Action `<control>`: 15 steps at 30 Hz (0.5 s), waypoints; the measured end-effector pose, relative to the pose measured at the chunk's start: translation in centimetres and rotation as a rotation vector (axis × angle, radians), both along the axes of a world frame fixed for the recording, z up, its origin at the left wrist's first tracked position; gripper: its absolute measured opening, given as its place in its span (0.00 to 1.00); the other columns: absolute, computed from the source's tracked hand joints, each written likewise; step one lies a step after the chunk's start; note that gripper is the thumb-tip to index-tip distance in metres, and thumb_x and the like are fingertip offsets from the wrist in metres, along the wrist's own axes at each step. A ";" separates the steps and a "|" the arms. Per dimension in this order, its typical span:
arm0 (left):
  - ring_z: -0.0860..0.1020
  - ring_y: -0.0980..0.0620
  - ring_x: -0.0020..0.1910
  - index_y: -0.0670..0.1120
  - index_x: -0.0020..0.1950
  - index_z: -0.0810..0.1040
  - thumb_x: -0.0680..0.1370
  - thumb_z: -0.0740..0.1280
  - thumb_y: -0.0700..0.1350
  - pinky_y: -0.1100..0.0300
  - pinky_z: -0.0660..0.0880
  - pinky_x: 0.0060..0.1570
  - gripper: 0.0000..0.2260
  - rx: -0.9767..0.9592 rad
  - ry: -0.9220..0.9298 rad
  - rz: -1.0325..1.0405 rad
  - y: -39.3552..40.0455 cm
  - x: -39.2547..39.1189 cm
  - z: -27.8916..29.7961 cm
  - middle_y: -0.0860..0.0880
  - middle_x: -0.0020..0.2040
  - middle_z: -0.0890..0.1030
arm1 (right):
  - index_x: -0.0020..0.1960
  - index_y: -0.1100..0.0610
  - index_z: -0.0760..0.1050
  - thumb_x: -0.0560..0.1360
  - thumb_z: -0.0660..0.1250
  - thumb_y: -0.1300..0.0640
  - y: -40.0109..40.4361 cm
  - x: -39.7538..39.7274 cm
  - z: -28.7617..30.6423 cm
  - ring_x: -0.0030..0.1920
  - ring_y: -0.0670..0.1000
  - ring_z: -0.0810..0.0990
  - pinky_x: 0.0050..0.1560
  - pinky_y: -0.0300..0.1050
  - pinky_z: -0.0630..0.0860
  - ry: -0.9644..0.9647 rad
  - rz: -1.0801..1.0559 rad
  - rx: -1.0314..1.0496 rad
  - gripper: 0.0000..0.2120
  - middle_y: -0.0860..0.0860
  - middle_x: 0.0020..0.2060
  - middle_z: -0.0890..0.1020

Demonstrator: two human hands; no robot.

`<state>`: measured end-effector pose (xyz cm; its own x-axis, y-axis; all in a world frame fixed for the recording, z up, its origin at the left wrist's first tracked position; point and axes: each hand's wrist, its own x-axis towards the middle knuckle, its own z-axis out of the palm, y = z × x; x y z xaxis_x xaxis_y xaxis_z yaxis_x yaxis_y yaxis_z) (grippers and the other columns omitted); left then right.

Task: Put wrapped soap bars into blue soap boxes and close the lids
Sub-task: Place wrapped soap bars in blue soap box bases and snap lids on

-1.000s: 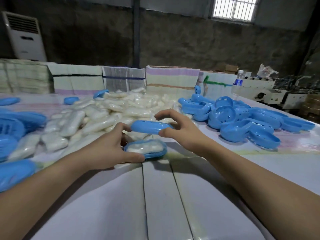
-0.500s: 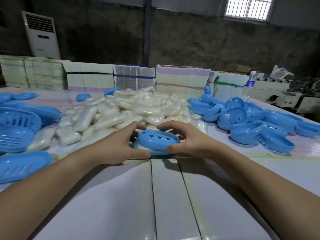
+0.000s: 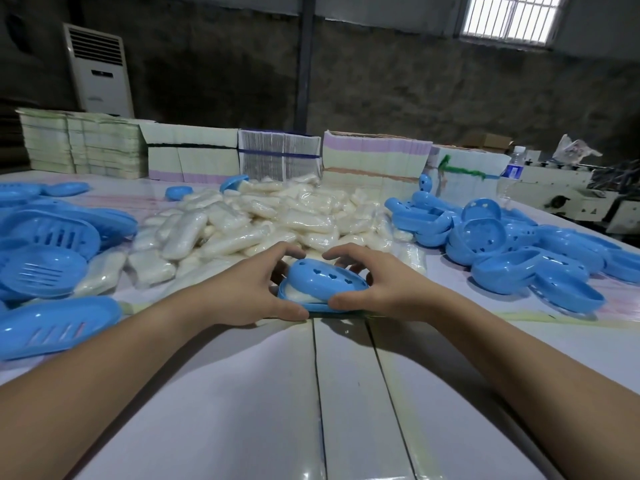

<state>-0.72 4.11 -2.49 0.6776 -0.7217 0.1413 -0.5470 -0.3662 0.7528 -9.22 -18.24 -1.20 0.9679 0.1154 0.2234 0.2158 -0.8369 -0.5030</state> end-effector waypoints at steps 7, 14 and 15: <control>0.79 0.58 0.50 0.63 0.65 0.61 0.69 0.79 0.54 0.68 0.75 0.39 0.34 0.058 -0.090 0.086 -0.1 -0.6 0.2 0.59 0.55 0.77 | 0.62 0.34 0.66 0.64 0.71 0.37 -0.3 0.2 -0.3 0.55 0.42 0.74 0.54 0.40 0.76 0.002 0.003 0.040 0.28 0.39 0.56 0.75; 0.78 0.59 0.45 0.63 0.67 0.62 0.70 0.78 0.54 0.63 0.77 0.49 0.33 -0.035 -0.152 0.097 -0.1 -1.0 0.3 0.58 0.55 0.77 | 0.69 0.36 0.63 0.65 0.70 0.36 -0.4 0.3 -0.3 0.56 0.43 0.74 0.55 0.38 0.74 0.085 0.003 0.100 0.35 0.43 0.58 0.74; 0.78 0.60 0.44 0.64 0.66 0.62 0.70 0.78 0.54 0.66 0.76 0.47 0.32 -0.055 -0.166 0.092 -0.2 -1.1 0.3 0.59 0.56 0.77 | 0.68 0.36 0.63 0.65 0.70 0.37 -0.5 0.3 -0.3 0.55 0.44 0.75 0.54 0.38 0.75 0.080 0.004 0.131 0.34 0.43 0.57 0.75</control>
<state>-1.80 3.92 -2.14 0.7044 -0.6461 0.2941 -0.6316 -0.3815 0.6749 -8.95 -18.70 -1.50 0.9827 0.0940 0.1594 0.1740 -0.7623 -0.6234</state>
